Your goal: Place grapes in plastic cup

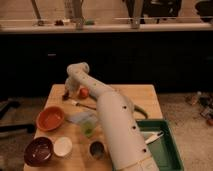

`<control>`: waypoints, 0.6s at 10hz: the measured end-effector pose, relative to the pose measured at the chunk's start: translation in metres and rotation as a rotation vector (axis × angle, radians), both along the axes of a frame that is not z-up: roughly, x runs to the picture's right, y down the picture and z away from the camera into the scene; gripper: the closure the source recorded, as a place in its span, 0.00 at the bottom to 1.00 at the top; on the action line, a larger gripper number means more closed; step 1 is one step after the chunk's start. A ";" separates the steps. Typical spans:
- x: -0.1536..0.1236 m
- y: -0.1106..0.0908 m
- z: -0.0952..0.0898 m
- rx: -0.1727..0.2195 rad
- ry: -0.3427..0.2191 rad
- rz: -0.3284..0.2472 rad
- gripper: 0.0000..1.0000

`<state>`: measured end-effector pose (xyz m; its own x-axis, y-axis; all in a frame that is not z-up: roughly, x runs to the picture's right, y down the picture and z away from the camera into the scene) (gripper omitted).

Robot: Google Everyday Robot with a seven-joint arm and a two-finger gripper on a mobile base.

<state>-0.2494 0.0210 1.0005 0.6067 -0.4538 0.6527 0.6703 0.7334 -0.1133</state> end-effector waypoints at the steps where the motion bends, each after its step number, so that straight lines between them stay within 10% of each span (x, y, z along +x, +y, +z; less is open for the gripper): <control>1: -0.003 -0.001 -0.003 0.004 -0.011 -0.006 1.00; 6: -0.025 -0.014 -0.021 0.036 -0.067 -0.043 1.00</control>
